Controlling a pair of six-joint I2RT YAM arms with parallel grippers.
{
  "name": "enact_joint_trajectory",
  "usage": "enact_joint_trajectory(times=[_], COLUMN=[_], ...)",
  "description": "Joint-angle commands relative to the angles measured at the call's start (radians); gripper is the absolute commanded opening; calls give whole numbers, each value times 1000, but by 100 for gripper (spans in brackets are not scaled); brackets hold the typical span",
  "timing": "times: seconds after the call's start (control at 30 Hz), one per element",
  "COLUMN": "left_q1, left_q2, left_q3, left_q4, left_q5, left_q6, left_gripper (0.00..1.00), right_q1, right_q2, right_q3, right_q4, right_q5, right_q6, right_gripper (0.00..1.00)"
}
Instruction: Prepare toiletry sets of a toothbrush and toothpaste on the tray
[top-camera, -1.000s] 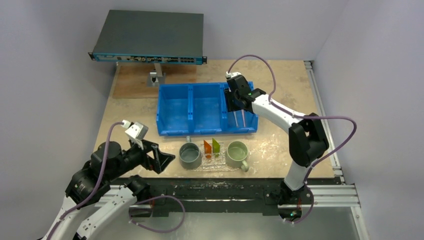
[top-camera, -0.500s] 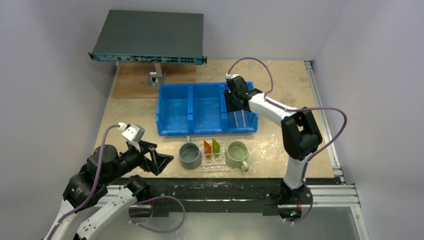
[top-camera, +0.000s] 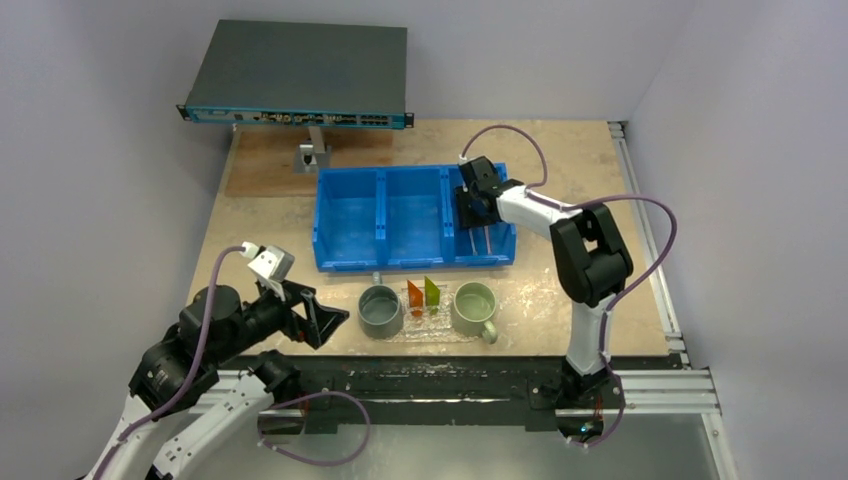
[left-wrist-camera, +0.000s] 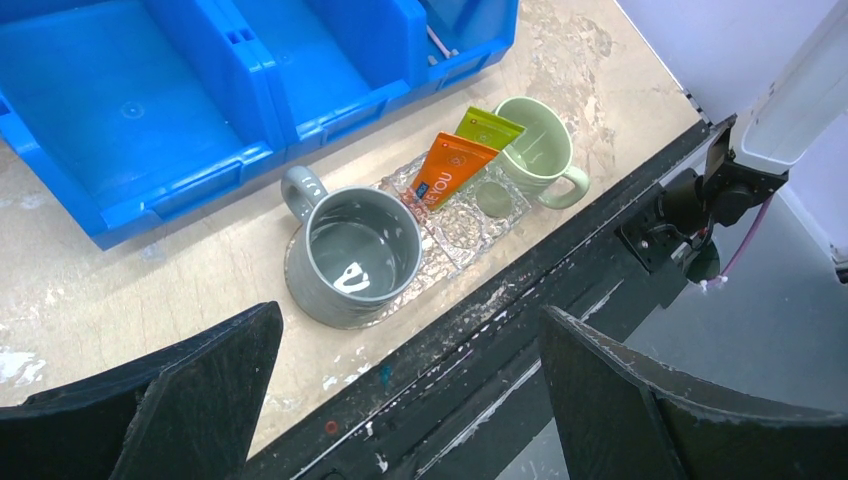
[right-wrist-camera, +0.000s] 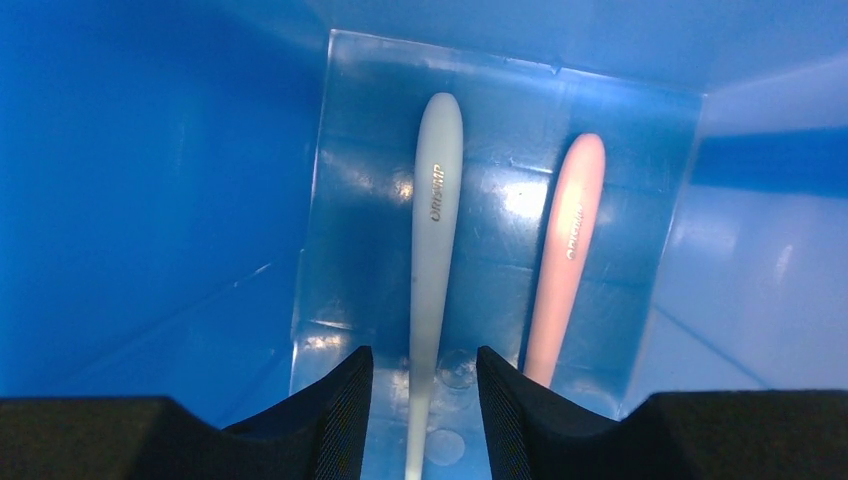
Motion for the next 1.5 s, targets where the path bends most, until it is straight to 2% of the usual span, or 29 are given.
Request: enact_joint_trajectory(times=[0.0,0.2,0.3,0.53,1.23,1.47], left_q1=[-5,-5,-5,-4,-3,-3], left_q2=[11,22,23,25,36,72], left_q3=[1,1,1,1,3,5], left_q4=[13,12,12,12,12,39], left_q5=[2,1,1,1,-10,50], left_q6=[2,2,2,3,2,-4], left_gripper=[100,100,100,100,100,100], right_q1=[2,1,1,1,2,13], right_q2=[11,36,40,32,-306,-452], right_q3=[22,10,-5,-26,-81,-145], right_q4=[38,30,29,32,89,104], right_q5=[-23,17,37,65,39,-24], right_q6=[6,-6,-12,-25,-4,24], right_gripper=[45,38,31,0,0,0])
